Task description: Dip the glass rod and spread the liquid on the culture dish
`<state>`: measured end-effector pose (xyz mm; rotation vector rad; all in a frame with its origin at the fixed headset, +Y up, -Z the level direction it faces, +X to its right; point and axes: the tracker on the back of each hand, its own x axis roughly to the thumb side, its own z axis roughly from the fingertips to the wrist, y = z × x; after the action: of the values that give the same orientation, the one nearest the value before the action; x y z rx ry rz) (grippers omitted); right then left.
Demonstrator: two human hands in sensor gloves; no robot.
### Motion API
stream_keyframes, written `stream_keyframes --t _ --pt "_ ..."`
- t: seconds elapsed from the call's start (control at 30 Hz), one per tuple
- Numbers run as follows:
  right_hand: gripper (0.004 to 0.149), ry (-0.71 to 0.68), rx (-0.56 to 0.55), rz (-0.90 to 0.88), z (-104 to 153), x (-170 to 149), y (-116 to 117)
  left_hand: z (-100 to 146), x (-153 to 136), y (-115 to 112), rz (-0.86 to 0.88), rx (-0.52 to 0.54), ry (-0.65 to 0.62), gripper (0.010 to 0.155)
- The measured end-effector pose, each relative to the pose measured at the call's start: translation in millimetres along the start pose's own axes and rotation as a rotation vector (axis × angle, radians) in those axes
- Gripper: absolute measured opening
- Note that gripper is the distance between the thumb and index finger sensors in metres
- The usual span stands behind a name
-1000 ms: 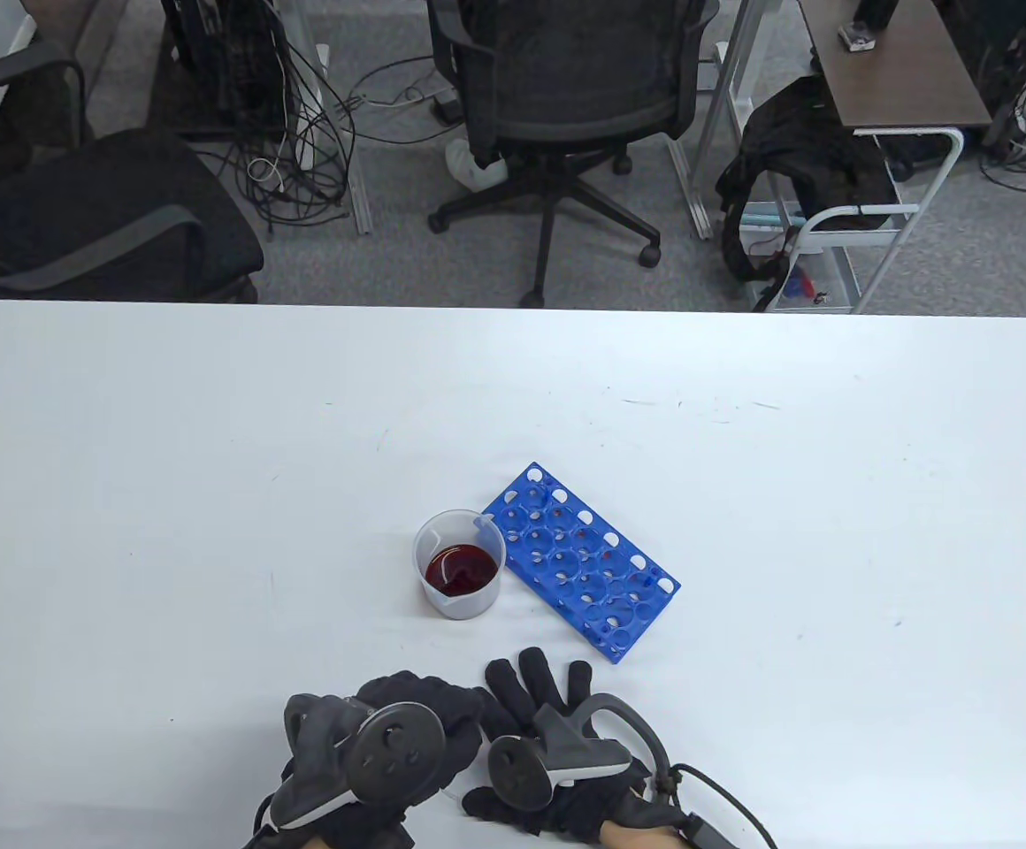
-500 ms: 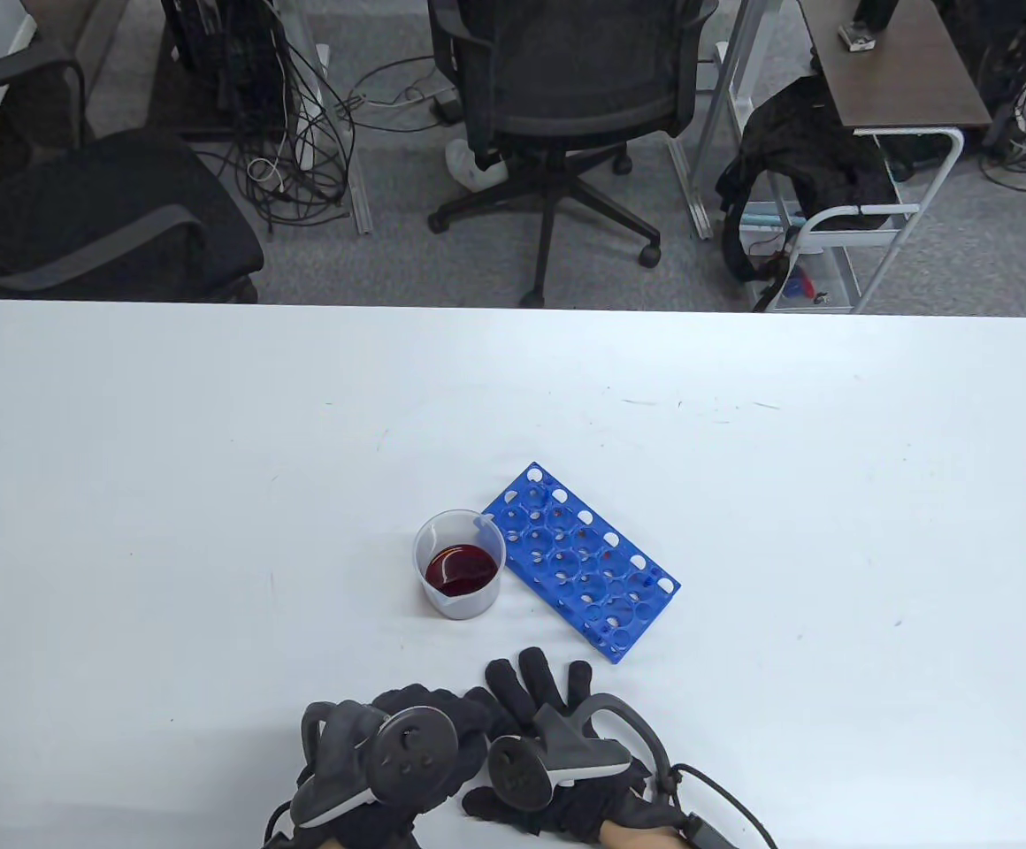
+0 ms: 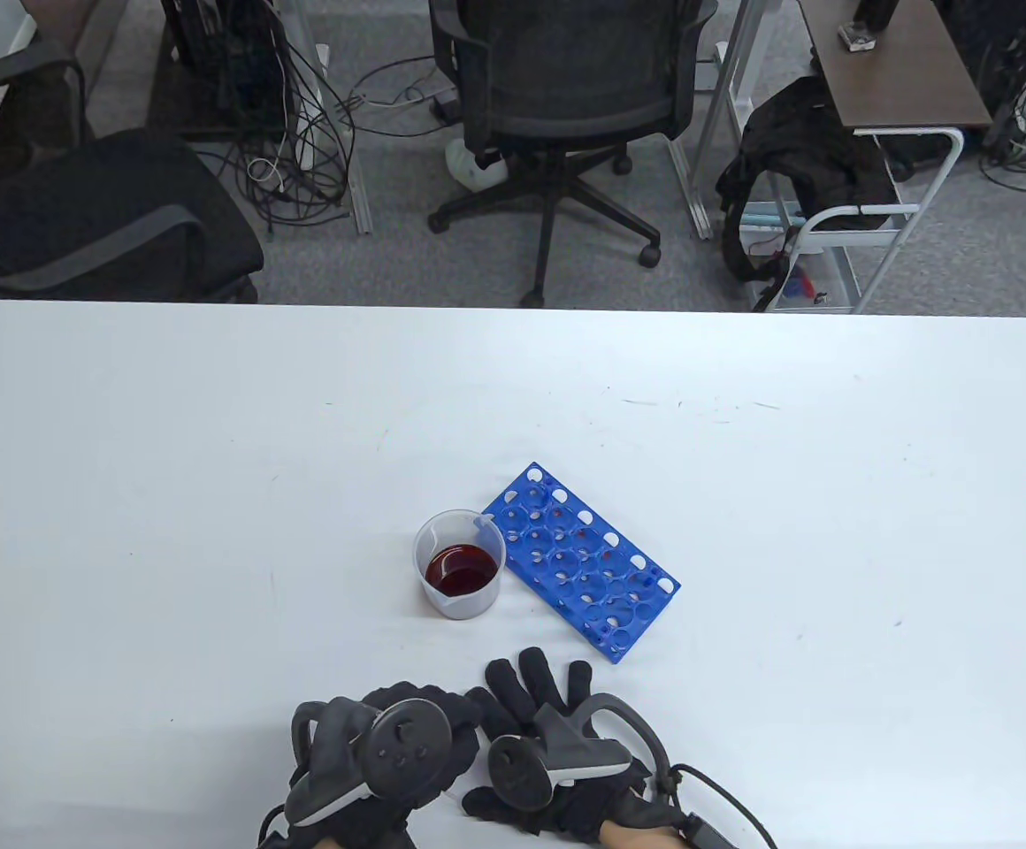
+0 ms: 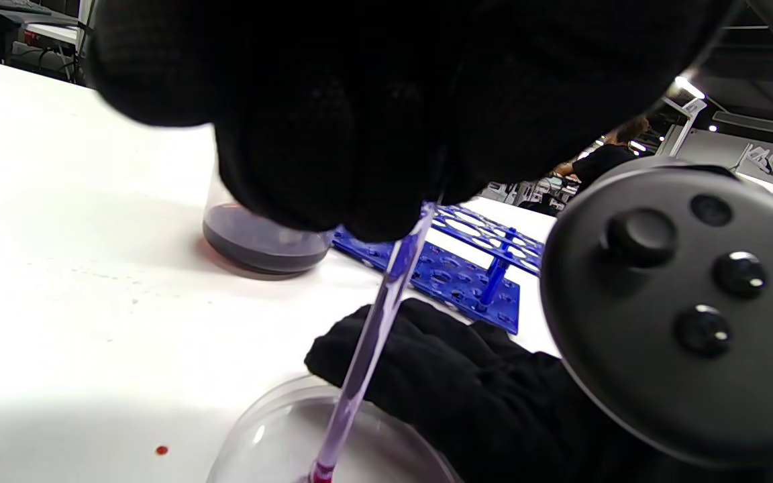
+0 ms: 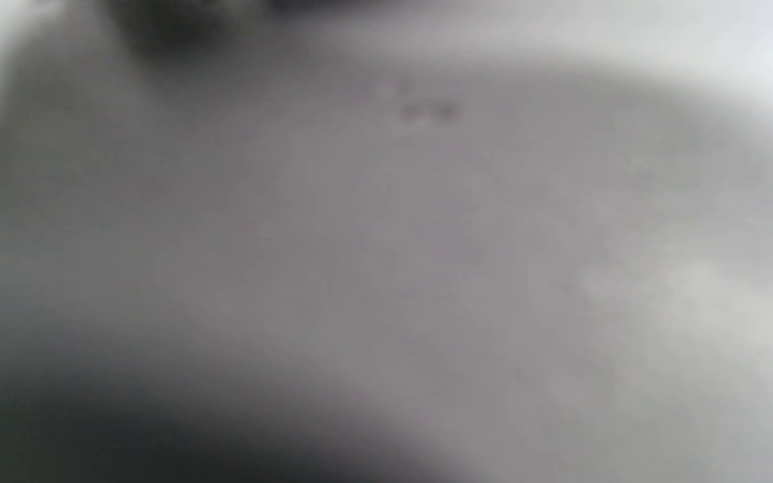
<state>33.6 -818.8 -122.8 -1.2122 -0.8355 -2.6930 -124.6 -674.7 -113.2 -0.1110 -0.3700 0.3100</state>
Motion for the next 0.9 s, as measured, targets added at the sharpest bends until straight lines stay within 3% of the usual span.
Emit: stream_keyframes --t 0.4,0.9 --pt "0.099 0.000 0.000 0.000 0.0 0.0 0.0 -0.4 2.2 -3.1 0.040 -0.069 -0.043 0.035" --pt "0.099 0.000 0.000 0.000 0.0 0.0 0.0 -0.8 5.3 -6.4 0.029 0.046 -0.003 0.036"
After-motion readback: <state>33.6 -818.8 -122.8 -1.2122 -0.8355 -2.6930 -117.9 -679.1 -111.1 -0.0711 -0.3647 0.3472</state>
